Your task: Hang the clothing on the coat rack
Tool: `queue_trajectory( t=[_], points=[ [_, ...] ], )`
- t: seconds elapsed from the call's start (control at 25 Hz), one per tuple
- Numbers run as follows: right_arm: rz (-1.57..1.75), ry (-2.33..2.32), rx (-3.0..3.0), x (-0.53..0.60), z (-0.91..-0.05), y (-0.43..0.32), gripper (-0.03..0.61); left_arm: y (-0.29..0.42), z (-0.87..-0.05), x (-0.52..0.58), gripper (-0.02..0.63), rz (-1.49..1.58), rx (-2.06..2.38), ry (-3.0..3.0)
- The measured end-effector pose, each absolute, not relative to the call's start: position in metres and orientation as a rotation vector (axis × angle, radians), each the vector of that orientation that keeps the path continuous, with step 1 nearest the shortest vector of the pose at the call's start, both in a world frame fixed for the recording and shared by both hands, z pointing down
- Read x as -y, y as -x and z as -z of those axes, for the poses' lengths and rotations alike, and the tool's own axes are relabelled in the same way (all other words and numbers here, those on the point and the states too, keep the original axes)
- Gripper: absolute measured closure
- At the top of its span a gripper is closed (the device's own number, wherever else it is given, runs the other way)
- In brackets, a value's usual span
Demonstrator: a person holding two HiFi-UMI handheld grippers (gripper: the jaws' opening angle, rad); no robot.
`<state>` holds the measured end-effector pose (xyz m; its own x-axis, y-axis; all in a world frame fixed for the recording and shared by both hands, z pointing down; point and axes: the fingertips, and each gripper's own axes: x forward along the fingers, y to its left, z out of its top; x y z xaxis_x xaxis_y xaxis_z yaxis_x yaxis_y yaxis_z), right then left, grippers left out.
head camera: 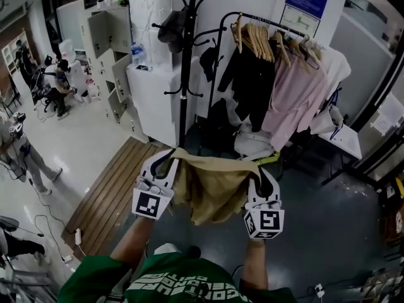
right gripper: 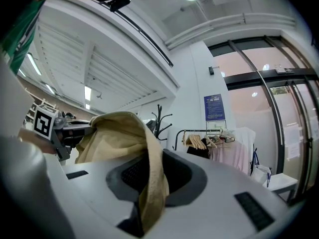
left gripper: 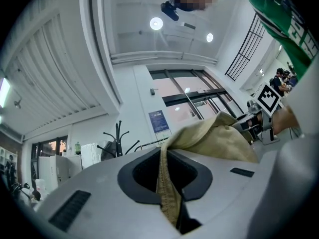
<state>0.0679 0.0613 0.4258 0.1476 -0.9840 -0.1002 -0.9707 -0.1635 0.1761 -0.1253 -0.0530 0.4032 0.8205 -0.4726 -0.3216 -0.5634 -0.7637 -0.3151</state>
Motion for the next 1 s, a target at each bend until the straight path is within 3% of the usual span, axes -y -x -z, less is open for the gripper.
queue_trajectory(
  t=[1.0],
  points=[
    [0.287, -2.299, 2.004, 0.022, -0.426, -0.148, 0.512, 0.048, -0.406, 0.133, 0.591, -0.317, -0.832, 2.631]
  ],
)
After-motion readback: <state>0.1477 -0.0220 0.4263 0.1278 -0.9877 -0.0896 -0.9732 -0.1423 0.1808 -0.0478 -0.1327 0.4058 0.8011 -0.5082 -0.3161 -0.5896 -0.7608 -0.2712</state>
